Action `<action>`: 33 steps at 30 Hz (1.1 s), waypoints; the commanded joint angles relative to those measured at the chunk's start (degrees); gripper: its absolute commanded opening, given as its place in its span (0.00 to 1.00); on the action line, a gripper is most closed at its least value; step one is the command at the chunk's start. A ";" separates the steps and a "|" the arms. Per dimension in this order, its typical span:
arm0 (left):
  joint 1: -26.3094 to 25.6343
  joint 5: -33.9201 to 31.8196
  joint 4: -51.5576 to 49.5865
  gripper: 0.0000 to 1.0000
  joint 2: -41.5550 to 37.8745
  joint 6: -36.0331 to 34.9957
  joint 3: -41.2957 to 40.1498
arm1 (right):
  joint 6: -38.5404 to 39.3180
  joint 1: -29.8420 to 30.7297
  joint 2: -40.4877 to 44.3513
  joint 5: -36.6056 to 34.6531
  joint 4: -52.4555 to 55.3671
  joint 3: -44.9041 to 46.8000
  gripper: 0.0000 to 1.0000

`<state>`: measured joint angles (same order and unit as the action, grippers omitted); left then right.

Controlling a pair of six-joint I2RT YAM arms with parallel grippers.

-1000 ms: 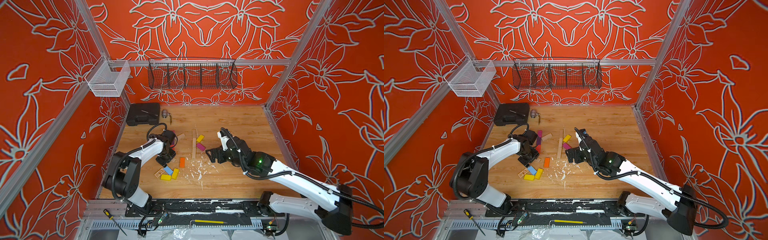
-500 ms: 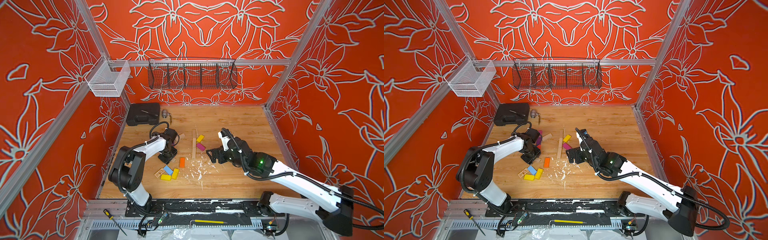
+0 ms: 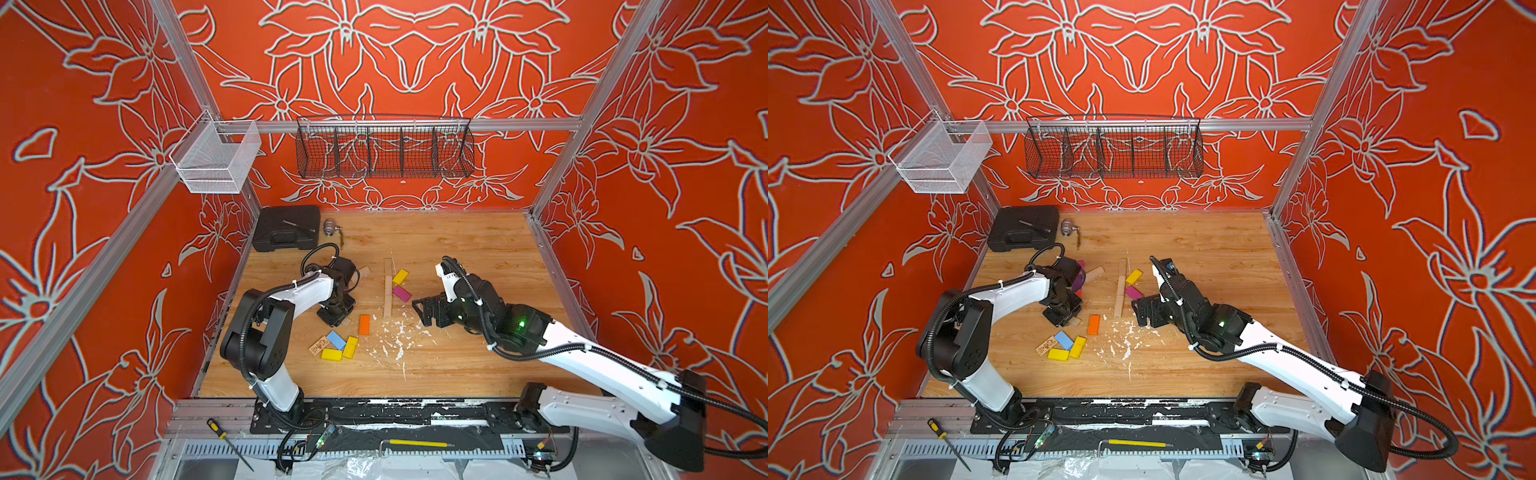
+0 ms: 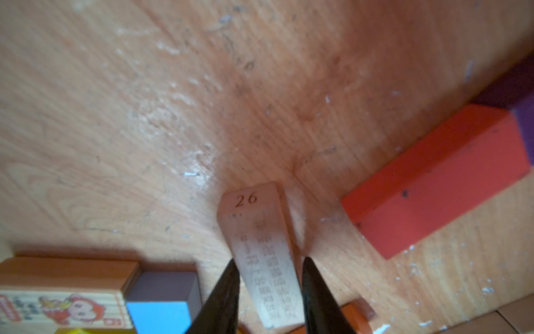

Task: Assemble the letter k with building blocks
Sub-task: Pick up the building block from the center of the board.

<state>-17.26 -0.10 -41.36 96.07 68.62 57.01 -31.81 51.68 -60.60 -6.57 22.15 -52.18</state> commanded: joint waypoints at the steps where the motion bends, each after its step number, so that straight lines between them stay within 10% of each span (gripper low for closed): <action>1: -0.21 -0.92 -1.51 0.31 -0.35 1.13 -1.21 | -1.05 -0.42 0.77 -0.56 1.13 -0.19 0.98; 20: -4.02 -2.45 -3.54 0.20 -9.46 -1.47 3.02 | -1.40 -0.44 0.74 -1.33 1.13 -0.11 0.98; 33: -4.89 -1.99 -5.29 0.18 5.36 -5.85 18.87 | -1.76 -0.42 0.99 -1.82 2.29 -0.46 0.98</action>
<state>-22.09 -1.21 -44.10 98.21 64.14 73.47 -32.23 51.68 -60.58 -6.66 23.53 -52.18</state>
